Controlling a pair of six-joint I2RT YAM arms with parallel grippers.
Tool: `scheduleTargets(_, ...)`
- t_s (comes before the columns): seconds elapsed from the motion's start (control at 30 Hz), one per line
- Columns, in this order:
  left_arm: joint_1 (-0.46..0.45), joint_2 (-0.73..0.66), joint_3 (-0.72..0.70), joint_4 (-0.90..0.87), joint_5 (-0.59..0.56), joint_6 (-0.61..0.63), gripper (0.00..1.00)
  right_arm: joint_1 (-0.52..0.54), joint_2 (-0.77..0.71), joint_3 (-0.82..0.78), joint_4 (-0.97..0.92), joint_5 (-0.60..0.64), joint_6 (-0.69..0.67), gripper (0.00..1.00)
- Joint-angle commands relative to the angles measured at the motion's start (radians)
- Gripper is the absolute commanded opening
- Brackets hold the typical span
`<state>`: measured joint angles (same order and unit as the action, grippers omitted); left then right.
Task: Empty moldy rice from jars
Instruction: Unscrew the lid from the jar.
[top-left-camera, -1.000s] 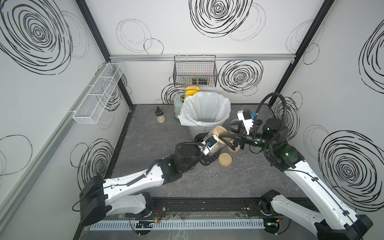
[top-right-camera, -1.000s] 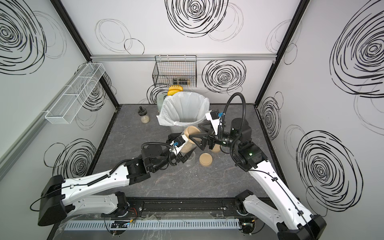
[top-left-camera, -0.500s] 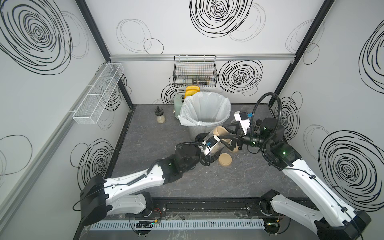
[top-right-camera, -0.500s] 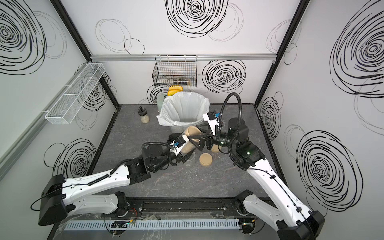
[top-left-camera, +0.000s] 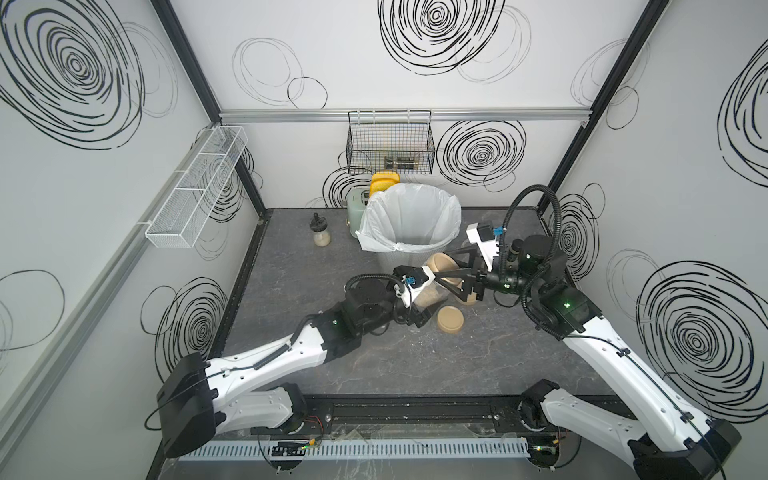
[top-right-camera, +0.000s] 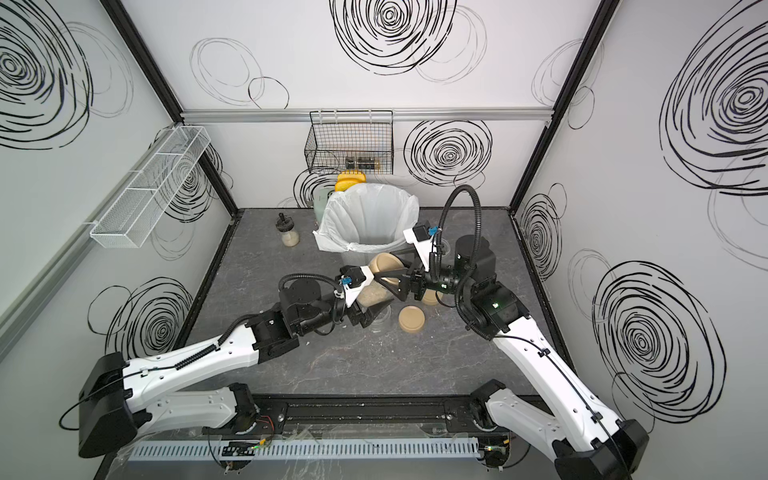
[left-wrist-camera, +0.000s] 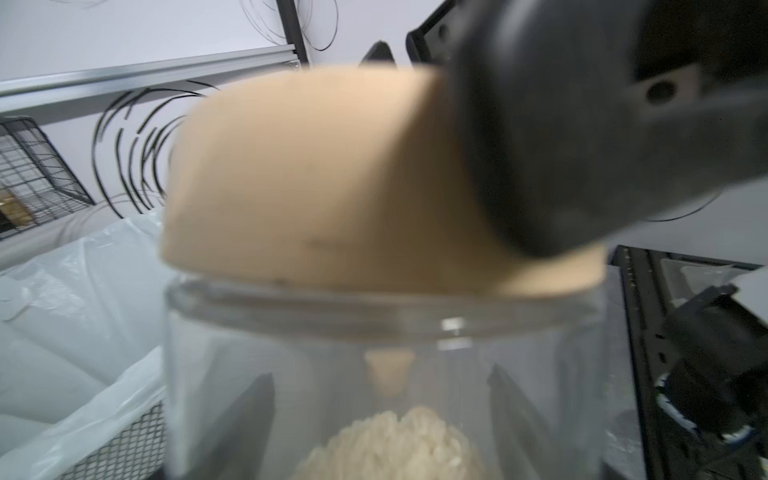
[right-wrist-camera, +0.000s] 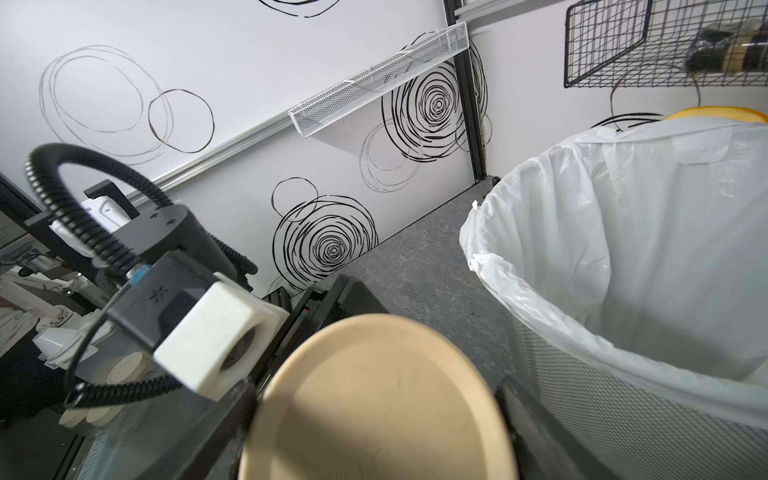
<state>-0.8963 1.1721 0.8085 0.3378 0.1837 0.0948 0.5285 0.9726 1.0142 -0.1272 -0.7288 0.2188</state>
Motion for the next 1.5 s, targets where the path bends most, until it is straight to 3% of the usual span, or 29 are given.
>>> scheduleTargets(0.0, 0.068, -0.03, 0.068, 0.158, 0.419, -0.18, 0.58, 0.006, -0.012, 0.004, -0.006, -0.091, -0.066, 0.7)
scheduleTargets(0.1, 0.1, -0.003, 0.089, 0.203, 0.629, -0.279, 0.58, 0.005, -0.013, 0.017, -0.03, -0.126, -0.115, 0.69)
scheduleTargets(0.2, 0.107, 0.018, 0.107, 0.222, 0.75, -0.334, 0.58, 0.006, -0.016, 0.027, -0.05, -0.182, -0.174, 0.69)
scheduleTargets(0.4, 0.113, 0.02, 0.076, 0.364, 0.838, -0.446, 0.58, 0.006, -0.006, 0.04, -0.076, -0.313, -0.263, 0.7)
scheduleTargets(0.67, 0.112, 0.049, 0.063, 0.577, 0.943, -0.631, 0.59, 0.006, 0.014, 0.046, -0.027, -0.389, -0.269, 0.7)
scheduleTargets(0.93, 0.112, 0.085, 0.028, 0.811, 0.96, -0.798, 0.59, 0.005, 0.019, 0.061, -0.033, -0.421, -0.3, 0.7)
scheduleTargets(1.47, 0.11, 0.064, 0.031, 0.779, 0.958, -0.773, 0.6, -0.003, 0.033, 0.082, 0.004, -0.469, -0.323, 0.71)
